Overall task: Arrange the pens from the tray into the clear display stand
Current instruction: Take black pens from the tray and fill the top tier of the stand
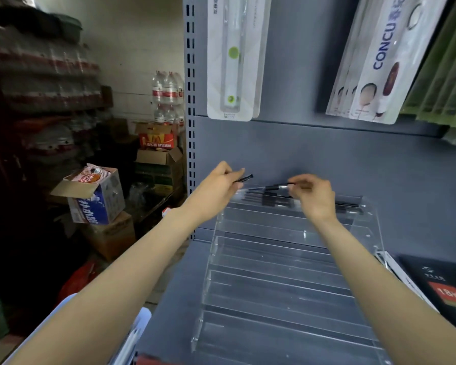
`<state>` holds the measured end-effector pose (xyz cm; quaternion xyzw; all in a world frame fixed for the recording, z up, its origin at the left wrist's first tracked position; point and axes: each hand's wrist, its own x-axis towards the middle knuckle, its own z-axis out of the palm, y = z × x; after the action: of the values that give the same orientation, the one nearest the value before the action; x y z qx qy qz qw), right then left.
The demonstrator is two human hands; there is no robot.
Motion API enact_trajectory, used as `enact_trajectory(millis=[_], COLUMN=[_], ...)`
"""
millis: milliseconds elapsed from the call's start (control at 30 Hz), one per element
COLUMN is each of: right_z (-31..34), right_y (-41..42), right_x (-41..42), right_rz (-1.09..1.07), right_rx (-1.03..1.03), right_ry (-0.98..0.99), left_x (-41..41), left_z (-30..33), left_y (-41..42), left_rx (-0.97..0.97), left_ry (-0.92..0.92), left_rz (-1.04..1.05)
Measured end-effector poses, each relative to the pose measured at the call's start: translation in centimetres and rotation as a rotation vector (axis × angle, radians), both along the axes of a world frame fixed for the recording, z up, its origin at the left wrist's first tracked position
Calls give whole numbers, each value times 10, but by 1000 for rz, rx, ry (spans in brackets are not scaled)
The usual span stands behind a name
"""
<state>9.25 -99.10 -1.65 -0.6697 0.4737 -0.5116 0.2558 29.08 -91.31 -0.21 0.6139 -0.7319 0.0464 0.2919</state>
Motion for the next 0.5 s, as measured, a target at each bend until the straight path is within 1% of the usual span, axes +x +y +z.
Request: enact_trajectory(millis=[67,133,233,300,500], right_z=[0,1,3,6,18], right_y=[-2,-4,-6,-9,-14], right_x=[1,2,1,0,3], right_rz=[-11,-9,-21,-24,25], right_rx=[6,-4,-16,0,132], right_ry=[76,152,292,342,486], left_x=[2,3,2,2,-2], left_z=[0,1,-1,-1,-1], left_y=[-1,0,1,2,2], left_rx=[-62,-120,-130,-148,-131], left_ry=[133,198,197,185,202], left_rz=[4,23,26,11,-15])
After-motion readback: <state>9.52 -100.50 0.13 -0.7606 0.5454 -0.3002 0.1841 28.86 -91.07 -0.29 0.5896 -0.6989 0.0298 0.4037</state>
